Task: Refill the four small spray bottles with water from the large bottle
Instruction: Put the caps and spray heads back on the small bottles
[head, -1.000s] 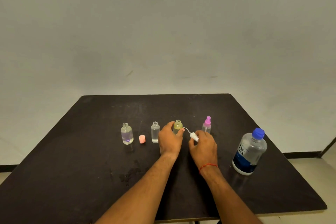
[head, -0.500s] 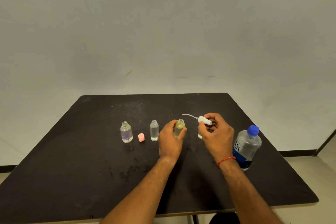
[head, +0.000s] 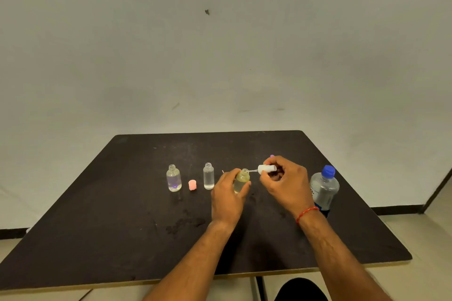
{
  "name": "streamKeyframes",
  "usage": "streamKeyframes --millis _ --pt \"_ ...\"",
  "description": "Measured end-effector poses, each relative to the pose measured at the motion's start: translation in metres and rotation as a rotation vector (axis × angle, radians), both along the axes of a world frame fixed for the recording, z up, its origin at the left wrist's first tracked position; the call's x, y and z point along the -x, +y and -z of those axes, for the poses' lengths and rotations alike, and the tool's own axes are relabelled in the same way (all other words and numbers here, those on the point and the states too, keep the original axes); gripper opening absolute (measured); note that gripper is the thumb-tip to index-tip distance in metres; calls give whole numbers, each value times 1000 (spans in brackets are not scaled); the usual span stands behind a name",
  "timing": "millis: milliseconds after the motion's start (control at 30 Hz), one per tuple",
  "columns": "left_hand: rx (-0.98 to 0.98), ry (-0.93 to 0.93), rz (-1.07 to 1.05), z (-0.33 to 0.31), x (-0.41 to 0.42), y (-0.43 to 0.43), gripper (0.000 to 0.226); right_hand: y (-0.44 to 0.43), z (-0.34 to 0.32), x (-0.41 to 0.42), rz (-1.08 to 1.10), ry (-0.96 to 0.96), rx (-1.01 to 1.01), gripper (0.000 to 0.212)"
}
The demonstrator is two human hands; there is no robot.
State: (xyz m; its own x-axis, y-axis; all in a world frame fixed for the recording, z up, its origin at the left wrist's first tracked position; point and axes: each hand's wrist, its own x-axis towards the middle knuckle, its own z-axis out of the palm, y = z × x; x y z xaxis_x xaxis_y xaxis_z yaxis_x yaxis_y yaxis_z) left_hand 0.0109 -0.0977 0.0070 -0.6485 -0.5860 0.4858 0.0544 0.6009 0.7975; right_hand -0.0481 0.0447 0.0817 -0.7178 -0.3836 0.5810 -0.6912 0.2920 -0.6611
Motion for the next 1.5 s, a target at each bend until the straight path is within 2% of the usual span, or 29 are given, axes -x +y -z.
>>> streamKeyframes --millis 100,333,467,667,833,1067,1167,1300,1500 --pt "-2 -2 59 8 -3 5 39 -3 -3 1 -58 1 -81 19" --pt "-90 73 178 17 -12 23 39 -11 4 -2 -140 -257 -122 22" --pt "-129 77 188 21 -14 28 36 -12 12 -3 -138 -298 -129 19" --pt "-151 86 177 28 -16 30 36 -16 28 -2 -128 -314 -142 24" --pt "-147 114 161 31 -17 29 30 -20 33 -5 -35 -290 -116 20" --pt "-140 118 162 34 -17 29 34 -22 39 -8 -148 -350 -49 55" --pt "-141 117 159 34 -18 30 37 -22 42 -10 -107 -333 -18 49" --pt "-132 98 149 36 -18 28 29 -29 41 -14 -42 -326 -8 37" --pt "-162 93 131 37 -18 26 32 -28 42 -13 -94 -344 -16 53"
